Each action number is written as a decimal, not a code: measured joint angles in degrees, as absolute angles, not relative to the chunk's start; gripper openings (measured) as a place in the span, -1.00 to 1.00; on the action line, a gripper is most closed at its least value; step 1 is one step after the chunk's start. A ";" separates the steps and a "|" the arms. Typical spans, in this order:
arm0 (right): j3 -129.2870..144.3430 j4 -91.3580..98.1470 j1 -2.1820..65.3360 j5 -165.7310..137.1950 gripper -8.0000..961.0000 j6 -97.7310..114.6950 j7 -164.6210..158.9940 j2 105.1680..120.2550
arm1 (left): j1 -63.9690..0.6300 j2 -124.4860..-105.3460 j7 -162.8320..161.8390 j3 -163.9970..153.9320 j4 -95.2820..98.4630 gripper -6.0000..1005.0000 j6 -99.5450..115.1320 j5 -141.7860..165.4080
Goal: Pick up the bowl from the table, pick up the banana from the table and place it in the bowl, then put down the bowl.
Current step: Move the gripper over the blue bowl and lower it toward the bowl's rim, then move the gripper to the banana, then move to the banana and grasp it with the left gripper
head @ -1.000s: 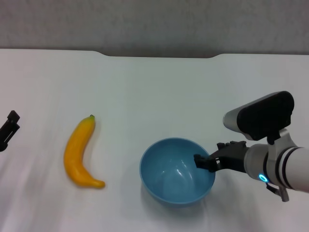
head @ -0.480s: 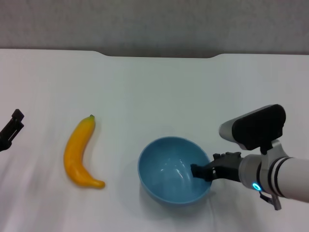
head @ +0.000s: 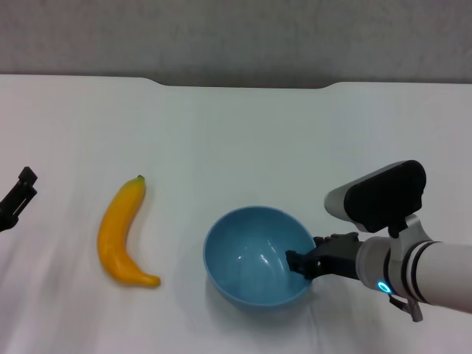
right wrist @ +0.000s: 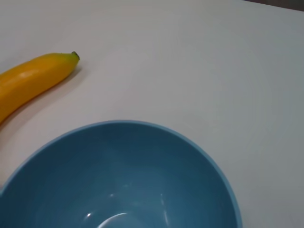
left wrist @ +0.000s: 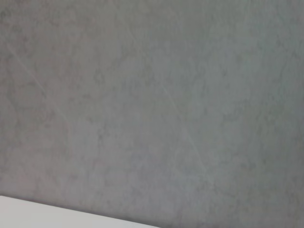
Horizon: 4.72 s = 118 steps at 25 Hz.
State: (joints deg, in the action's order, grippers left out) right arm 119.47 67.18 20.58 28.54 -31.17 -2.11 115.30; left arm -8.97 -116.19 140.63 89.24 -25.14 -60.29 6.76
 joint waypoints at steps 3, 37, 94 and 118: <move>119.59 67.49 20.33 28.49 0.22 -31.16 -1.76 115.20 | -8.90 -116.19 140.63 89.34 -25.14 0.71 -60.30 6.77; 112.98 76.87 12.28 22.50 -0.92 -29.67 -1.30 114.92 | -4.59 -116.10 113.16 88.42 -53.03 0.71 -32.14 41.03; 111.64 78.17 10.96 20.92 -0.88 -28.30 -1.23 114.96 | -14.19 -117.07 38.18 80.16 -52.65 0.79 -11.28 116.71; 111.81 78.26 11.16 20.92 -0.87 -28.20 -1.23 114.96 | -19.31 -117.34 36.56 77.71 -46.82 0.78 -11.35 116.18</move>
State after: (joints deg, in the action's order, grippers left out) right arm 111.81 78.26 11.16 20.92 -28.20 -1.23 114.96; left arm -19.31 -117.34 36.56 77.71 -46.82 -11.35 116.18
